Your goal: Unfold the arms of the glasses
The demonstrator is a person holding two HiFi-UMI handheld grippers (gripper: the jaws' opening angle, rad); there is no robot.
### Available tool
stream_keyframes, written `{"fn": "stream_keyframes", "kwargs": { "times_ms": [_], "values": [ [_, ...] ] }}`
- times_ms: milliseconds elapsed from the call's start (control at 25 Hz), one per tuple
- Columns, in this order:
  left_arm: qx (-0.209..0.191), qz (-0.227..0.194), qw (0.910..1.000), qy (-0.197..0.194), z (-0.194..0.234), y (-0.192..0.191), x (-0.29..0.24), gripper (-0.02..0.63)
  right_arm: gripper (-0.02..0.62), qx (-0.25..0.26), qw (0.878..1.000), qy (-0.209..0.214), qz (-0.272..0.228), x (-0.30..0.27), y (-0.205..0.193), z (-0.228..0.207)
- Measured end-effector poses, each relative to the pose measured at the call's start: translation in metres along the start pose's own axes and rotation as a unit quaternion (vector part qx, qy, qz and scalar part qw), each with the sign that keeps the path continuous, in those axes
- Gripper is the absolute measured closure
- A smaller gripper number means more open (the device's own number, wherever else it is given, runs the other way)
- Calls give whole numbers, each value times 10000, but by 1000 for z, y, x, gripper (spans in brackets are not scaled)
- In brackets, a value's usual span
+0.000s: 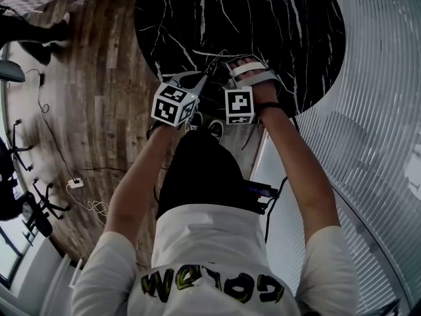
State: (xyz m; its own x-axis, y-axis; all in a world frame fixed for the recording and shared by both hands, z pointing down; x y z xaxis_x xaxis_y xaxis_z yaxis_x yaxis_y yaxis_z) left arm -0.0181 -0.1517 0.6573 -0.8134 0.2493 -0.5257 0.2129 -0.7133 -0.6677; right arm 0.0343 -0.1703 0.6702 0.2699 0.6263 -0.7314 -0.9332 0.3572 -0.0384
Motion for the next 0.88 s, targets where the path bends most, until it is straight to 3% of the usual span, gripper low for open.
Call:
{"fn": "stream_keyframes", "kwargs": {
  "times_ms": [520, 880],
  "values": [
    [1, -78, 9996, 281, 8, 3, 2, 597, 580, -69, 9998, 143, 72, 13, -2, 8],
    [-185, -21, 9989, 434, 5, 3, 1, 597, 581, -434, 9982, 397, 142, 27, -3, 21]
  ]
}}
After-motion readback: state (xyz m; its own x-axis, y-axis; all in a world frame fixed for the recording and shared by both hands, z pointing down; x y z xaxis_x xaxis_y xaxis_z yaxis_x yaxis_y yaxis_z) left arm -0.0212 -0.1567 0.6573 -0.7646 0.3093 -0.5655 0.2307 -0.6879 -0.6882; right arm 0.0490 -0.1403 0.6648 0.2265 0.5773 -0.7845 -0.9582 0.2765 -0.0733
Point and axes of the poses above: the fingertips, and each gripper's own axes: x backward along the fingers, z to its left, y out of its top, the point moved 2 cm from there along x, backward along the fingers, and after that the axes turned 11 degrees about -y, right-handed, at the moved point
